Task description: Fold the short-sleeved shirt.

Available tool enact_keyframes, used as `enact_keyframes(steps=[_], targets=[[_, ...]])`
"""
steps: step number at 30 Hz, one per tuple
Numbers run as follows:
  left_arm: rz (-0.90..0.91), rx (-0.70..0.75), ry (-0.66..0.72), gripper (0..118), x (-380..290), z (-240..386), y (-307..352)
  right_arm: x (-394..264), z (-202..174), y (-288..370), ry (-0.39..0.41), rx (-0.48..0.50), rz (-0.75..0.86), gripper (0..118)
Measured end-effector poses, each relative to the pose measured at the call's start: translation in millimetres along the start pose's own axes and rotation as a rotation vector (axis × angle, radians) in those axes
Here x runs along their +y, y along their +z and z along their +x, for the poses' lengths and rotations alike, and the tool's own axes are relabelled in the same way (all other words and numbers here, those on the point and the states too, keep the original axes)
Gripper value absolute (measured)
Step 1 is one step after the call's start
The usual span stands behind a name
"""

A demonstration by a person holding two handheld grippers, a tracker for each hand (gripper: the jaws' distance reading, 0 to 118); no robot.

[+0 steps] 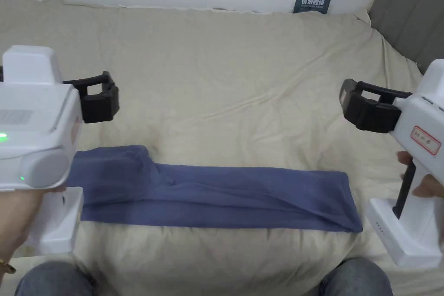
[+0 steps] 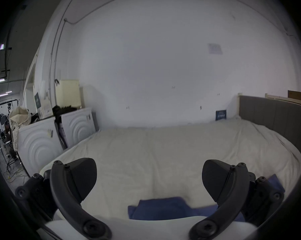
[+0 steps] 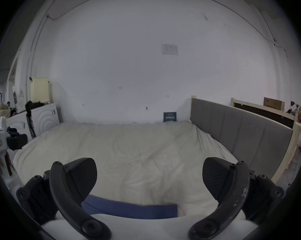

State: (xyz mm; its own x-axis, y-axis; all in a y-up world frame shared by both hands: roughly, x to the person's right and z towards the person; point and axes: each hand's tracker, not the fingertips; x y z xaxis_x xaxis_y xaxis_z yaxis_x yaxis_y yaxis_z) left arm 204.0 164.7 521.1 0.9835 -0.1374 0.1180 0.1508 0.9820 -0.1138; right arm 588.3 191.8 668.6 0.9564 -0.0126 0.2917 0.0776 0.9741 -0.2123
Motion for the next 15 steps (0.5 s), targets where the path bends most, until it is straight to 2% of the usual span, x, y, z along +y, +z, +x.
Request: enact_keyframes(steps=[1, 2, 3, 4, 5, 6, 8, 9, 11, 13, 15], targets=[[0.013, -0.006, -0.003, 117, 0.8, 4.4, 2.0, 1.0, -4.8, 1.3, -0.001, 0.005, 0.009, 118], [0.014, -0.013, -0.003, 110, 1.9, 8.4, 3.9, -0.5, -10.2, 0.7, 0.001, -0.001, 0.015, 118], [0.01, -0.017, 0.0, 92, 2.9, 11.8, 4.3, -0.9, -13.4, 1.2, 0.002, 0.004, 0.024, 113], [0.005, -0.027, 0.004, 75, 4.6, 14.3, 5.3, -1.0, -16.2, 2.1, 0.005, 0.012, 0.033, 102], [-0.016, -0.055, 0.012, 55, 6.3, 15.6, 5.5, -1.1, -19.3, 2.6, 0.009, 0.018, 0.037, 87], [-0.036, -0.093, 0.024, 28, 7.4, 16.2, 5.5, -2.3, -22.9, 2.6, 0.011, 0.015, 0.042, 63], [-0.04, -0.094, 0.037, 5, 8.3, 18.9, 3.8, -2.2, -25.9, 1.1, 0.011, 0.017, 0.041, 20], [-0.041, -0.093, 0.036, 5, 8.2, 19.8, 3.4, -2.4, -27.1, -0.3, 0.008, 0.025, 0.036, 20], [-0.043, -0.084, 0.031, 0, 7.8, 21.8, 1.8, -4.2, -30.6, -2.0, 0.003, 0.021, 0.031, 9], [-0.068, -0.11, 0.028, 0, 7.4, 20.9, -0.8, -3.9, -31.4, -4.7, -0.004, 0.035, 0.02, 2], [-0.104, -0.131, 0.054, 0, 6.9, 19.1, -2.8, -4.9, -32.7, -5.9, -0.023, 0.035, 0.006, 2]])
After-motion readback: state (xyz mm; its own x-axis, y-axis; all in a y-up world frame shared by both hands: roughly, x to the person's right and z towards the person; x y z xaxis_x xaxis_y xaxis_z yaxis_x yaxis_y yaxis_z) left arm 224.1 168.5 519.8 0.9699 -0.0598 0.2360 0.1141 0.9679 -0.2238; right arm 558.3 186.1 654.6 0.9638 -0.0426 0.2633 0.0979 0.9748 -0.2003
